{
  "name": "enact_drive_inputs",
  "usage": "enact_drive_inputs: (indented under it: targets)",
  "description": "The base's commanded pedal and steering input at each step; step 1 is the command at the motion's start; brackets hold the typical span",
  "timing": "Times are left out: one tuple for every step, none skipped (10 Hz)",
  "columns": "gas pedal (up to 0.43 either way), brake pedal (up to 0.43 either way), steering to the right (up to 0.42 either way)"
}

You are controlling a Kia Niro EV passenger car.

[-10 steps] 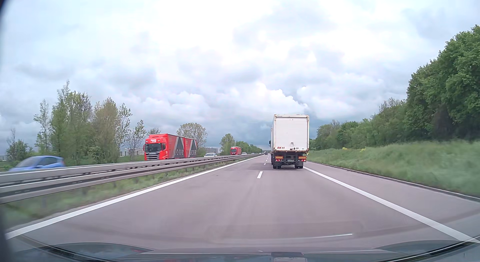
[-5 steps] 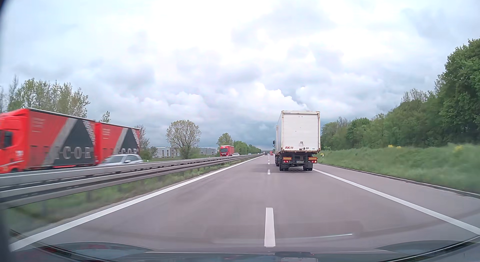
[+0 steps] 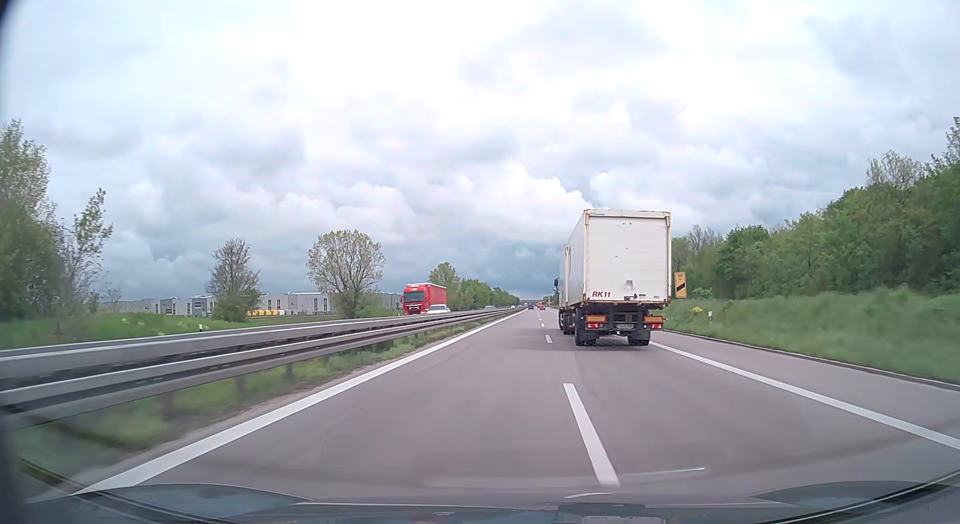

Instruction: Follow the waypoints while adhering to traffic rules and regulations

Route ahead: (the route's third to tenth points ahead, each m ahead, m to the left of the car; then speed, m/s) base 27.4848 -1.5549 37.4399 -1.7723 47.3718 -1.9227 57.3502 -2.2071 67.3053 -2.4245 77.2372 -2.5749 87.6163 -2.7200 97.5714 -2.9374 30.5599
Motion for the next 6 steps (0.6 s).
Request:
enact_drive_inputs:
  targets:
    - [0.681,0.012,0.001]
    - [0.681,0.012,0.001]
    - [0.681,0.012,0.001]
    - [0.681,0.012,0.003]
    - [0.681,0.012,0.003]
    - [0.681,0.012,0.003]
